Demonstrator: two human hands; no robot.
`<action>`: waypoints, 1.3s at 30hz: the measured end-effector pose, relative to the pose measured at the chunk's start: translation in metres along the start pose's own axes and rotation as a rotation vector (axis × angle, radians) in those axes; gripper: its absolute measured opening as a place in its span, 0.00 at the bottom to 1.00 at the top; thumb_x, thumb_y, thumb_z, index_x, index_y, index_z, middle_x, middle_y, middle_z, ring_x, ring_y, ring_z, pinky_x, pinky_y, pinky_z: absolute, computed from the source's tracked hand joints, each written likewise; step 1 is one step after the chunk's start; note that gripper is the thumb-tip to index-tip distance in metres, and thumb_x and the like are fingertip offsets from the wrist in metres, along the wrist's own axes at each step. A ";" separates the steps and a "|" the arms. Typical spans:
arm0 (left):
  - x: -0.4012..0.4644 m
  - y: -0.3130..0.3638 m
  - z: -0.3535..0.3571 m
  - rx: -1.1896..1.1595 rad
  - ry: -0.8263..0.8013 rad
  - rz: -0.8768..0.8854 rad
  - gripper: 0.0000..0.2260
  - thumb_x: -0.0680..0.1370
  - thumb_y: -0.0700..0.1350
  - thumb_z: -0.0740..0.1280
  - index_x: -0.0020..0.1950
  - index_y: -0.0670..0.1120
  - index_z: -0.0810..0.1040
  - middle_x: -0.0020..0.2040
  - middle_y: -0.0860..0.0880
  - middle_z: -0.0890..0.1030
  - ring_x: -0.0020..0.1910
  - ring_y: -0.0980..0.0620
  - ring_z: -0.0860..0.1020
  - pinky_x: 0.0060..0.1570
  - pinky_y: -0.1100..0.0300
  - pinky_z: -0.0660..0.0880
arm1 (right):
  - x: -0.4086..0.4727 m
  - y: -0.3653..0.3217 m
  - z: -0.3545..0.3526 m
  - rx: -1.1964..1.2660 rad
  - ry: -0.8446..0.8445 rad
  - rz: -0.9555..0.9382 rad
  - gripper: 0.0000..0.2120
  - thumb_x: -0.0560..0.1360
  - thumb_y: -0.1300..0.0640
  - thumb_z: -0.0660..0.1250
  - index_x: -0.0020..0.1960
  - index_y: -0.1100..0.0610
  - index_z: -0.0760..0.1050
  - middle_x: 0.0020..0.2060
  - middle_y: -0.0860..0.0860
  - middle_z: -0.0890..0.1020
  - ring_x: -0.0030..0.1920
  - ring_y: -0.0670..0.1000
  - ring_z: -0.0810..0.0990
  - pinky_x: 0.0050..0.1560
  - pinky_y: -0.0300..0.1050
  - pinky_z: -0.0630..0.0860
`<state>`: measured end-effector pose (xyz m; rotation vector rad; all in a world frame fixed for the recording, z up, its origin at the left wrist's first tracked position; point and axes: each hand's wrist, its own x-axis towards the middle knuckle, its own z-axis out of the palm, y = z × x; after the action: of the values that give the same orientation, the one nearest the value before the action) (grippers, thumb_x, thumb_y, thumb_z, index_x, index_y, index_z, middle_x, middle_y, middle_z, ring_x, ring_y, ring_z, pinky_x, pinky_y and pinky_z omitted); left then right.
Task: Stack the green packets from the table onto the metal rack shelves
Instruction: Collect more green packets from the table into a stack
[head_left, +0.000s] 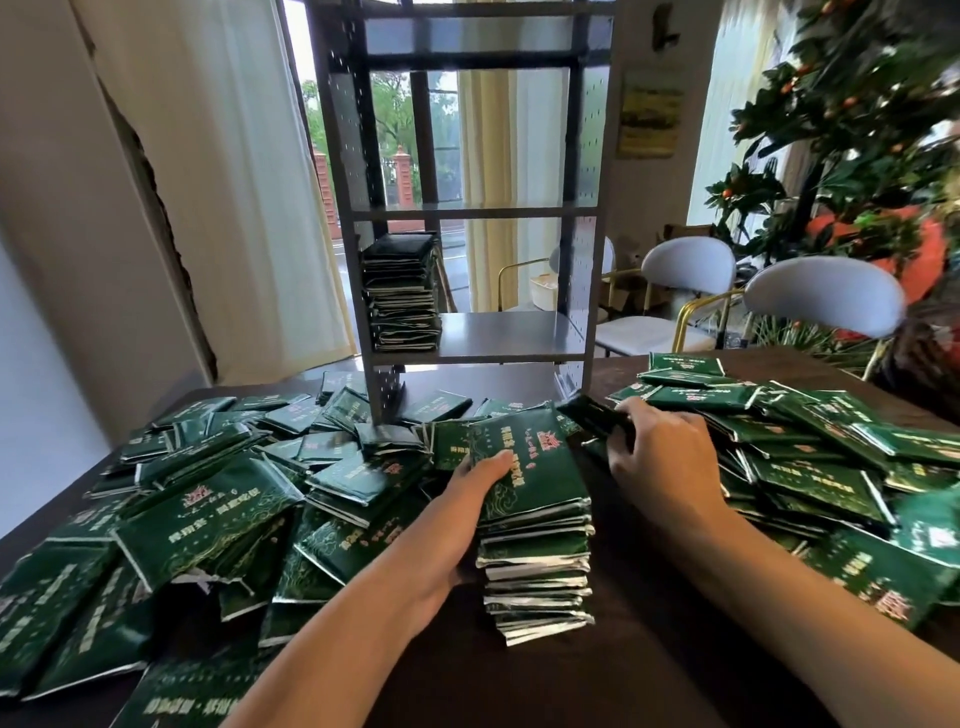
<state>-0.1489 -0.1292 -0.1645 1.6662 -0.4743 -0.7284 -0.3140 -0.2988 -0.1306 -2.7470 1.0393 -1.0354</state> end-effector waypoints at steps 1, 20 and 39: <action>-0.008 -0.004 -0.003 0.006 -0.062 0.013 0.18 0.86 0.48 0.55 0.73 0.43 0.70 0.65 0.39 0.77 0.71 0.41 0.72 0.45 0.63 0.77 | -0.003 -0.009 -0.008 0.048 -0.007 0.001 0.05 0.77 0.56 0.67 0.53 0.54 0.75 0.39 0.51 0.83 0.42 0.57 0.81 0.48 0.49 0.67; -0.085 0.035 0.011 -0.163 -0.218 -0.052 0.29 0.71 0.69 0.68 0.68 0.56 0.75 0.63 0.51 0.82 0.62 0.49 0.79 0.67 0.43 0.72 | -0.022 -0.054 -0.064 1.397 -0.507 0.632 0.12 0.77 0.68 0.64 0.50 0.56 0.83 0.41 0.54 0.84 0.36 0.49 0.82 0.39 0.42 0.75; -0.091 0.041 0.018 -0.156 -0.134 -0.018 0.33 0.72 0.71 0.68 0.74 0.60 0.70 0.67 0.50 0.80 0.63 0.46 0.80 0.58 0.37 0.78 | -0.013 -0.081 -0.090 1.412 -0.378 0.485 0.11 0.72 0.71 0.70 0.39 0.56 0.77 0.43 0.57 0.81 0.41 0.56 0.82 0.26 0.41 0.75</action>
<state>-0.2242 -0.0908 -0.1072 1.4842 -0.4847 -0.8725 -0.3280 -0.2103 -0.0476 -1.3532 0.4866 -0.6632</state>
